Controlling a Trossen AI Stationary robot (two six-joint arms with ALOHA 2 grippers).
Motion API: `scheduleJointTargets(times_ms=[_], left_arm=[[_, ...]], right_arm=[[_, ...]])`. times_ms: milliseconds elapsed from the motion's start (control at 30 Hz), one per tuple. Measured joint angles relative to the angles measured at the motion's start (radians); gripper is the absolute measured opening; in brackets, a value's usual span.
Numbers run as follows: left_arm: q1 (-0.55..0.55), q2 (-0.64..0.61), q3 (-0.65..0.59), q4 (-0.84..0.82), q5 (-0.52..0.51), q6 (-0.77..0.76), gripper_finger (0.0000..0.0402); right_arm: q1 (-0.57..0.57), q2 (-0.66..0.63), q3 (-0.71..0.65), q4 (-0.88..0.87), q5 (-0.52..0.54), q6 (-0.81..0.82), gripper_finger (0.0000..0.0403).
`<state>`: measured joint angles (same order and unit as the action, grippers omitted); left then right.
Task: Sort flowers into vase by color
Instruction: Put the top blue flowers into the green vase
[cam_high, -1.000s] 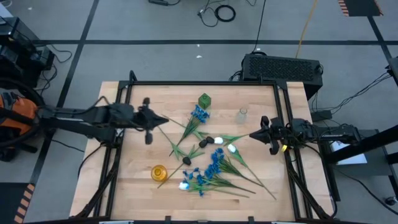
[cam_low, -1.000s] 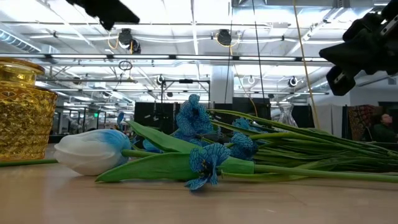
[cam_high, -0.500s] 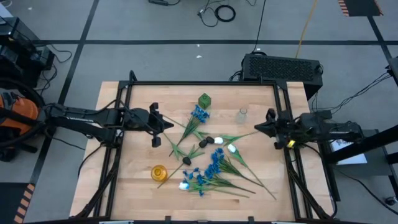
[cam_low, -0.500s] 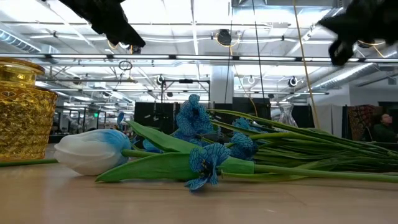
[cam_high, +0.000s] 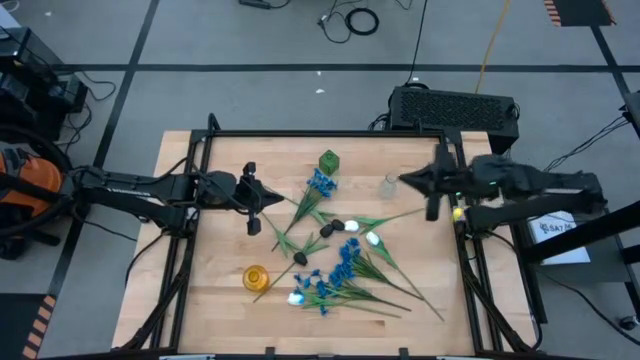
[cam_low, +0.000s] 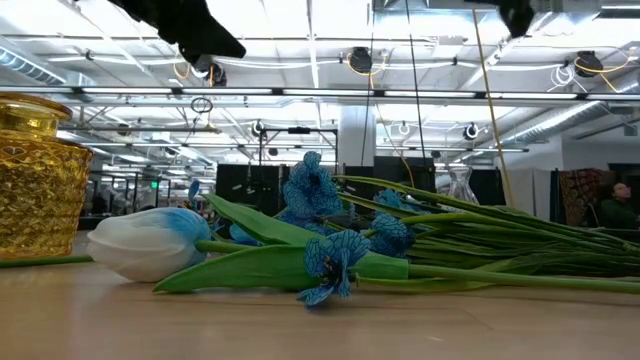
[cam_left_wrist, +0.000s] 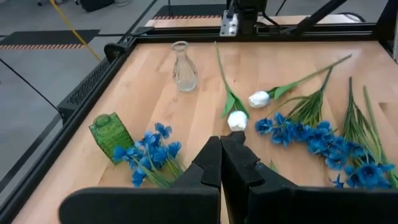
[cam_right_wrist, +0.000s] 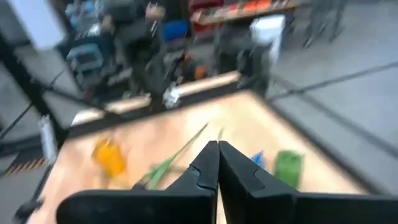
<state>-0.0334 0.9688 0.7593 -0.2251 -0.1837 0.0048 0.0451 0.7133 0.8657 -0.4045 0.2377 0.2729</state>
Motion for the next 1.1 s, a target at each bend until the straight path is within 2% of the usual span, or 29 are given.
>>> scheduleJointTargets(times_ms=[67, 367, 600, 700, 900, 1100], left_arm=[[0.000, 0.000, 0.000, -0.001, 0.000, 0.000, 0.0002], [-0.002, 0.007, 0.000, -0.024, 0.073, -0.041, 0.0002], [-0.002, 0.064, 0.000, -0.107, 0.076, -0.014, 0.0002], [0.004, 0.107, 0.001, -0.152, 0.083, 0.052, 0.0002], [0.018, 0.206, 0.001, -0.186, 0.151, 0.053, 0.0002], [0.029, 0.304, 0.001, -0.171, 0.118, -0.073, 0.0002]], right_arm=[[0.018, 0.055, -0.004, -0.016, -0.031, 0.028, 0.0000], [0.135, 0.276, -0.028, -0.035, -0.023, 0.168, 0.0000], [0.184, 0.429, -0.028, -0.030, -0.006, 0.211, 0.0000], [0.193, 0.469, -0.029, -0.032, -0.008, 0.177, 0.0000], [0.193, 0.503, -0.029, -0.011, -0.008, 0.163, 0.0000], [0.177, 0.513, -0.029, 0.041, -0.004, 0.127, 0.0000]])
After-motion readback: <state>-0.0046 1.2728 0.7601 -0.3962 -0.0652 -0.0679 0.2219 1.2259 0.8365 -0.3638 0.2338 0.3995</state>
